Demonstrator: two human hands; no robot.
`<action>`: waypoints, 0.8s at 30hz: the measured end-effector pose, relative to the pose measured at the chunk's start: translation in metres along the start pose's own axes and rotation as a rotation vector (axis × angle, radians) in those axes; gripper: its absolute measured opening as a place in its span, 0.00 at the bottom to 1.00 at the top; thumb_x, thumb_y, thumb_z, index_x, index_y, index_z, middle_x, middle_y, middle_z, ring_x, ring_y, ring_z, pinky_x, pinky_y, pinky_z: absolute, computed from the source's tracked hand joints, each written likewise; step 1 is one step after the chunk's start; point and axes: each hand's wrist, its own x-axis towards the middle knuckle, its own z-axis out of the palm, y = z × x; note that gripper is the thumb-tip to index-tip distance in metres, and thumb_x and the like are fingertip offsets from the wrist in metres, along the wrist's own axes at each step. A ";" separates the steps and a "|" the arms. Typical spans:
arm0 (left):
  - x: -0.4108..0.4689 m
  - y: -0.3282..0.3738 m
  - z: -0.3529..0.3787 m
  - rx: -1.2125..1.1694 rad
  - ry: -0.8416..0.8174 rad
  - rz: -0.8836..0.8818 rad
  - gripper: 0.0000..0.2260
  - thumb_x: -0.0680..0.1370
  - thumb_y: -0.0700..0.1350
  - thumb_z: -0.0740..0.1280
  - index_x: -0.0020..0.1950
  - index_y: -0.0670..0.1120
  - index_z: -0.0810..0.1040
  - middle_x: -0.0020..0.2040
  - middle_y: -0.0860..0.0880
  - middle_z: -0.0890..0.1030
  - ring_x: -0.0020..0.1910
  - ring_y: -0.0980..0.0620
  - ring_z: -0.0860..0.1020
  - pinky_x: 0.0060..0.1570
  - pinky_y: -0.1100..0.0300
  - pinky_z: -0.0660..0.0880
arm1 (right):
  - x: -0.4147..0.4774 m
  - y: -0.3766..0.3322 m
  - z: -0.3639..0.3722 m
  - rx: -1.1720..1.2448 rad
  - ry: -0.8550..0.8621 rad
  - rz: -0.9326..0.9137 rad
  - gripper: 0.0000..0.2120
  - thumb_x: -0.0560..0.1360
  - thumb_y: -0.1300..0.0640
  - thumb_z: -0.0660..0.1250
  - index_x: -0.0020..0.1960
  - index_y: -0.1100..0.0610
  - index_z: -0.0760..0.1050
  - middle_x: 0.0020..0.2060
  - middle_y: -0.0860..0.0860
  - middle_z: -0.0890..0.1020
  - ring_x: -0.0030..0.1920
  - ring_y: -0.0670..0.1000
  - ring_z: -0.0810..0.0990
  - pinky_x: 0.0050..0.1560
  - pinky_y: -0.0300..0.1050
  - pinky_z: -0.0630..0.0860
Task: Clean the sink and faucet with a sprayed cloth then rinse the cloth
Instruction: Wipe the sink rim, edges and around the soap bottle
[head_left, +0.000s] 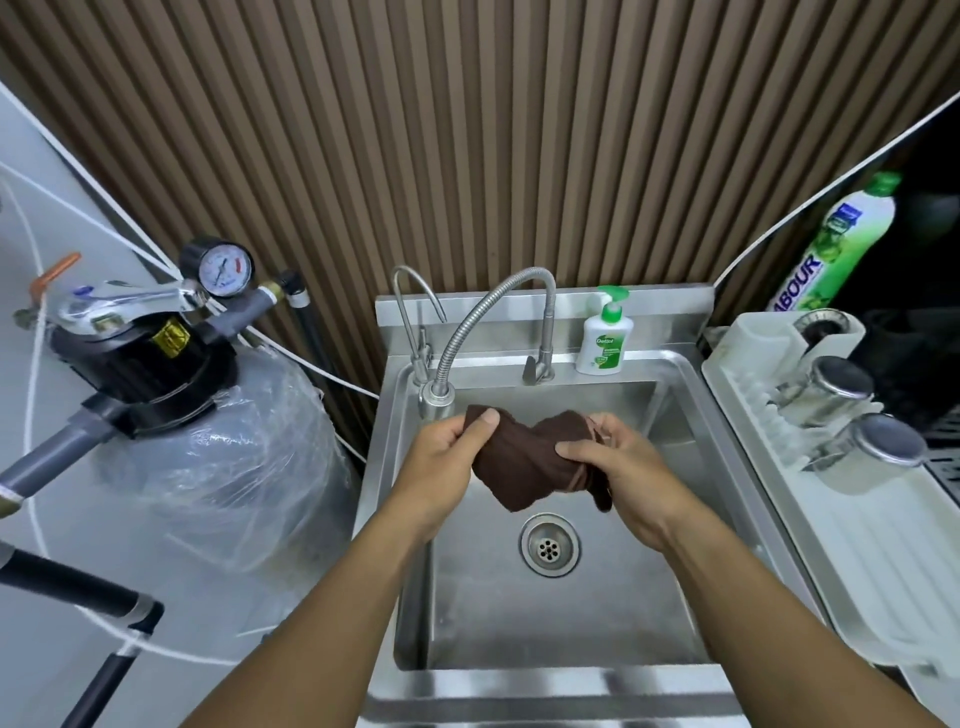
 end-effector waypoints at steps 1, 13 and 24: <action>0.002 0.005 0.002 0.038 0.003 0.021 0.13 0.79 0.54 0.68 0.48 0.46 0.87 0.50 0.43 0.87 0.55 0.43 0.83 0.62 0.46 0.75 | 0.001 -0.004 0.000 0.022 0.005 -0.014 0.24 0.59 0.53 0.79 0.52 0.54 0.77 0.40 0.54 0.85 0.38 0.56 0.80 0.36 0.50 0.67; 0.007 0.028 0.010 -0.109 -0.041 0.030 0.08 0.82 0.41 0.66 0.50 0.48 0.86 0.48 0.43 0.86 0.49 0.46 0.83 0.53 0.50 0.78 | 0.006 -0.043 0.001 0.089 -0.107 -0.134 0.15 0.81 0.68 0.63 0.61 0.52 0.75 0.39 0.59 0.81 0.37 0.53 0.80 0.39 0.46 0.81; 0.010 0.050 0.017 -0.029 0.070 0.173 0.11 0.80 0.52 0.67 0.46 0.45 0.82 0.42 0.46 0.83 0.42 0.51 0.80 0.44 0.52 0.77 | 0.004 -0.075 0.011 -0.167 -0.074 -0.324 0.16 0.76 0.56 0.74 0.60 0.43 0.77 0.39 0.52 0.80 0.40 0.48 0.80 0.44 0.45 0.79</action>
